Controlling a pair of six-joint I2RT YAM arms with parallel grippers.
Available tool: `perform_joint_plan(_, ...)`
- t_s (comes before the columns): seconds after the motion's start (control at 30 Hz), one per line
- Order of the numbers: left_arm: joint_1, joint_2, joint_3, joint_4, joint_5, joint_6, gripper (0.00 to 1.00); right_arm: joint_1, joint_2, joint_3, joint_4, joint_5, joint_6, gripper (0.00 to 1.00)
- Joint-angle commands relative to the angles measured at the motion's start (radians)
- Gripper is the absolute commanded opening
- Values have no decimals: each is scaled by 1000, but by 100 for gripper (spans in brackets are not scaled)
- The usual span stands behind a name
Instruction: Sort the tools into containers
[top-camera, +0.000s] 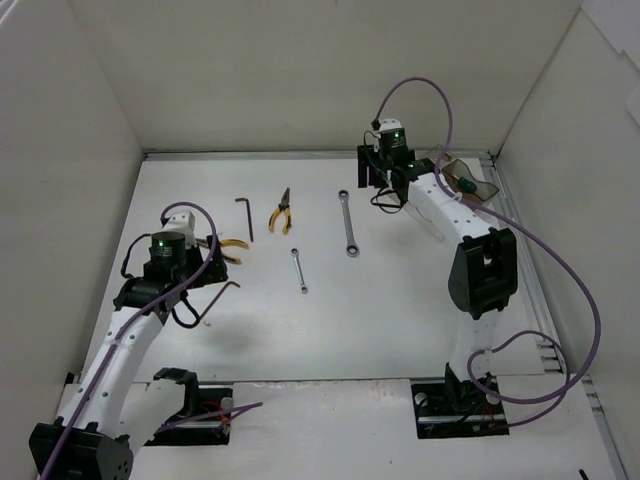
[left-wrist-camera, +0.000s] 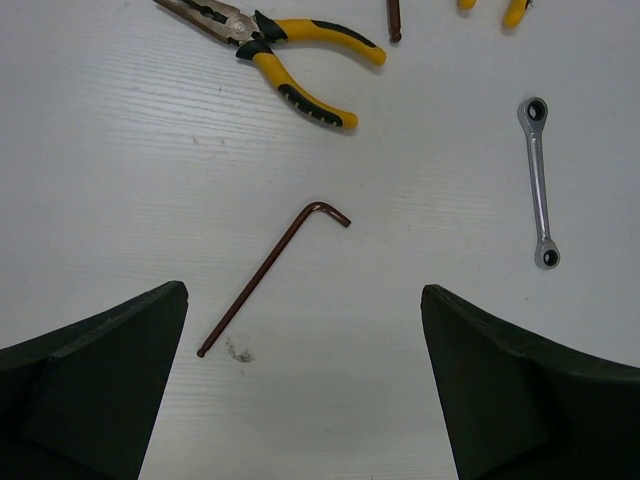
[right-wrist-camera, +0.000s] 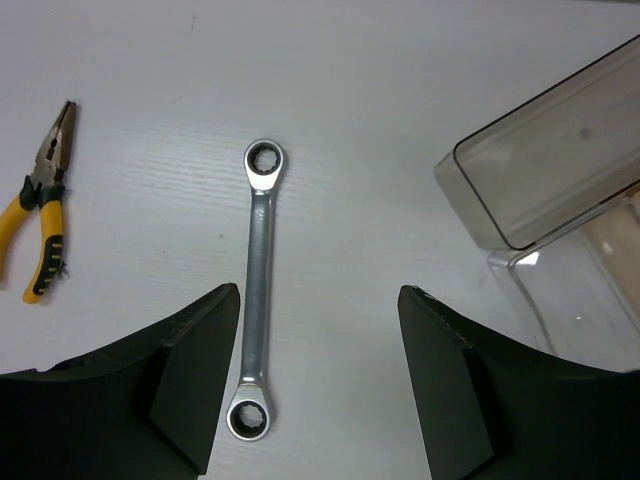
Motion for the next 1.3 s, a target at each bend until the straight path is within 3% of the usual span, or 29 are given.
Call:
perform_joint_plan(0.0, 4, 3, 16, 56, 4, 23, 100, 36, 52, 55, -46, 29, 62, 61)
perform_joint_plan(0.33, 4, -2, 10, 44, -11, 23, 100, 114, 219, 124, -79, 79, 104, 58)
perform_joint_plan(1.27, 4, 23, 16, 53, 15, 21, 100, 162, 411, 202, -113, 165, 158, 45)
